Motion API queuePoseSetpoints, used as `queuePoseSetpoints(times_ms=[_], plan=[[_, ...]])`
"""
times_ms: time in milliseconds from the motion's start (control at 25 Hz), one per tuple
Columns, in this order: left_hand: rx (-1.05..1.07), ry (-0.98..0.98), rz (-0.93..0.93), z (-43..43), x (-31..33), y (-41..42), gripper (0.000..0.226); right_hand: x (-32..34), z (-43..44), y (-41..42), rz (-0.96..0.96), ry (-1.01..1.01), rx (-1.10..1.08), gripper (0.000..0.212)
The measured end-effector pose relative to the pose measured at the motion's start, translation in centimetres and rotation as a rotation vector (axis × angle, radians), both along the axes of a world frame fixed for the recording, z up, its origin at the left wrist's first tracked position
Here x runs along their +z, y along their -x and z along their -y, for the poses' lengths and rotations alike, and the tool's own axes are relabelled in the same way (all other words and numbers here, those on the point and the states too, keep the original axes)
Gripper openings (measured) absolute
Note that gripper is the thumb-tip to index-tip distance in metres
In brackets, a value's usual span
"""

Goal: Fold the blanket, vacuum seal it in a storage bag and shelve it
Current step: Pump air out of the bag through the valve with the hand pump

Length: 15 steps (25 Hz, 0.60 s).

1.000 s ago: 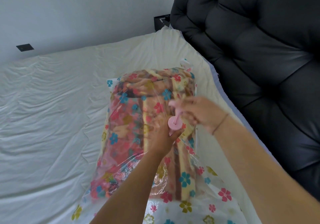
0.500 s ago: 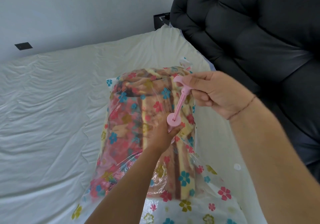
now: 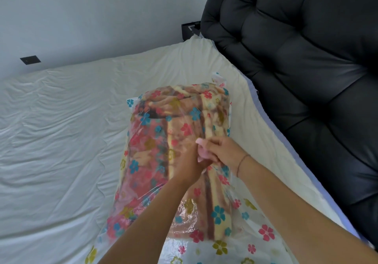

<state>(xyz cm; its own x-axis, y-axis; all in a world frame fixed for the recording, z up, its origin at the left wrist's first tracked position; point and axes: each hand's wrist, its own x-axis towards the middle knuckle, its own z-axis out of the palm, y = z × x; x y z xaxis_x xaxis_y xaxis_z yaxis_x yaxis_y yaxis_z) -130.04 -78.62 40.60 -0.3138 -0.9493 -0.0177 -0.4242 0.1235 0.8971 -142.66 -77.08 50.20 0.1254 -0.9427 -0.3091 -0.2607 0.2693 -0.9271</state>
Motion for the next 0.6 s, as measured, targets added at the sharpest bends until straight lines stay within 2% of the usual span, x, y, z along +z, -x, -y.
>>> queuePoseSetpoints(times_ms=[40,120,240,320,400,480,600], plan=[[-0.004,0.008,0.000,-0.6,0.0,-0.2,0.030,-0.5,-0.3,-0.4,-0.022,-0.028,0.025,0.034],[0.033,-0.009,-0.049,-0.7,0.3,-0.3,0.032,2.0,0.3,0.3,0.006,0.048,0.032,0.031],[0.031,0.019,-0.054,0.0,1.4,-0.1,0.031,7.7,1.5,2.4,0.225,0.234,-0.023,0.032],[0.027,0.041,-0.010,-0.1,1.7,0.0,0.030,5.7,1.1,2.1,0.103,0.221,-0.050,0.041],[0.012,0.061,0.057,-0.6,1.4,0.0,0.025,1.5,-0.4,0.3,-0.030,0.063,-0.050,0.041],[0.007,0.071,0.087,-1.4,1.3,0.0,0.024,0.5,-0.8,0.0,-0.020,0.005,-0.004,0.035],[0.021,0.069,0.005,-0.7,2.0,0.2,0.031,4.0,0.3,2.0,0.124,0.157,-0.062,0.026]])
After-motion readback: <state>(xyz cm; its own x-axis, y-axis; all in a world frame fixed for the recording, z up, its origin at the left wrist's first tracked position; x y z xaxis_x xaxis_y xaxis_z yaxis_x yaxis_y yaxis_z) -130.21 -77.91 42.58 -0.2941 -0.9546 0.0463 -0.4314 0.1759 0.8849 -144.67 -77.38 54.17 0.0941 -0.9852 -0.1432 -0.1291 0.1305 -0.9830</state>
